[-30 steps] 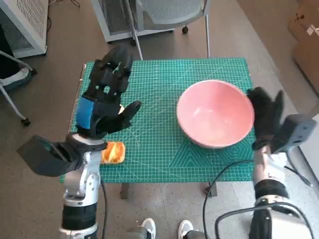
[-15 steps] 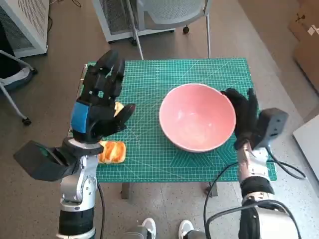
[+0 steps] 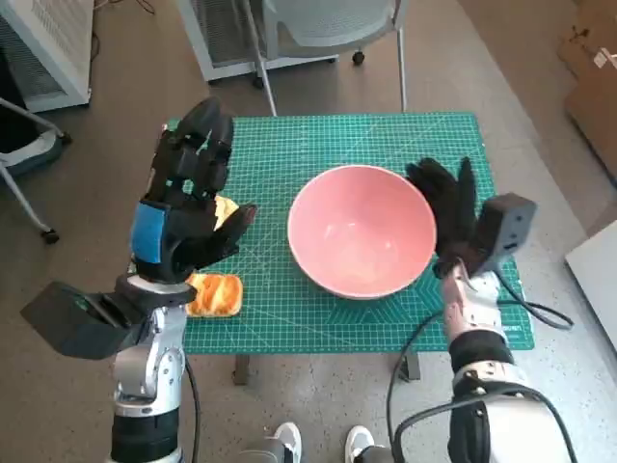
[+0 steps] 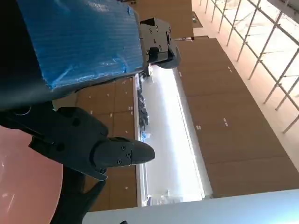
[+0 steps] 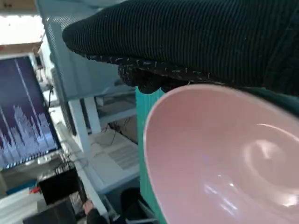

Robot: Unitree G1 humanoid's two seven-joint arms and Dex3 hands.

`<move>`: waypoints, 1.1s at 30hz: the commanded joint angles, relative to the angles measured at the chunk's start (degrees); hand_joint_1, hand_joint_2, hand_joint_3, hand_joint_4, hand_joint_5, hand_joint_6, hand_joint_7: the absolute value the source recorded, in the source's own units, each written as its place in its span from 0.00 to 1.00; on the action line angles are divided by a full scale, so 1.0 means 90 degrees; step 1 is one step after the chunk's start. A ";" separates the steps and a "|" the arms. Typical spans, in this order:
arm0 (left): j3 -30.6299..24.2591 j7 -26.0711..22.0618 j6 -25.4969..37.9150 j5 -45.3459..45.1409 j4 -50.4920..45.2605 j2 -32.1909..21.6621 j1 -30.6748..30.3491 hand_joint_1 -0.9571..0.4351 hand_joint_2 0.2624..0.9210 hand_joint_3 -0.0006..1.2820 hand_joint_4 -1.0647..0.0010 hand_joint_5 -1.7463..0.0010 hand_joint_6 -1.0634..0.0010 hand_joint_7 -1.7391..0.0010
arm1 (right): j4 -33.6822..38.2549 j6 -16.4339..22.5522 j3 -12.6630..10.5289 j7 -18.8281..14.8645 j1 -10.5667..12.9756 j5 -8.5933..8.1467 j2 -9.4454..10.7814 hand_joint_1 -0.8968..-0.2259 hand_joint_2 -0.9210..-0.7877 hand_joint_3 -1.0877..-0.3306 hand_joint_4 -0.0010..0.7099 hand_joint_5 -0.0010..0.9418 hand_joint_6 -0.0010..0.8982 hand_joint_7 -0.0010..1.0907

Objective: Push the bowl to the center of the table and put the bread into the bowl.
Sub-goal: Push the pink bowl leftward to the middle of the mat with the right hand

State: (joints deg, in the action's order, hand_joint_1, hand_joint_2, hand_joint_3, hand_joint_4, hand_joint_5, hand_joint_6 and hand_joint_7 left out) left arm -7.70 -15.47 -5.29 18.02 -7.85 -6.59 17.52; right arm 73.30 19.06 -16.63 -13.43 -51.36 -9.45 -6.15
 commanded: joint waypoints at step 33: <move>-0.0062 0.0022 -0.0212 -0.0124 0.0063 -0.0086 -0.0045 0.43 0.84 0.21 0.91 0.99 1.00 0.69 | 0.0078 -0.0299 0.0045 0.0134 -0.0315 0.0066 0.0356 0.60 0.00 0.40 0.35 0.01 0.36 0.01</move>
State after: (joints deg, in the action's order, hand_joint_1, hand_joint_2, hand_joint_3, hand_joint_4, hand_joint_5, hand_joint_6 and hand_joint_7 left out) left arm -7.85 -14.94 -6.69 16.55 -7.57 -6.79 17.33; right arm 73.34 17.46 -15.90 -12.23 -54.17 -8.74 -3.13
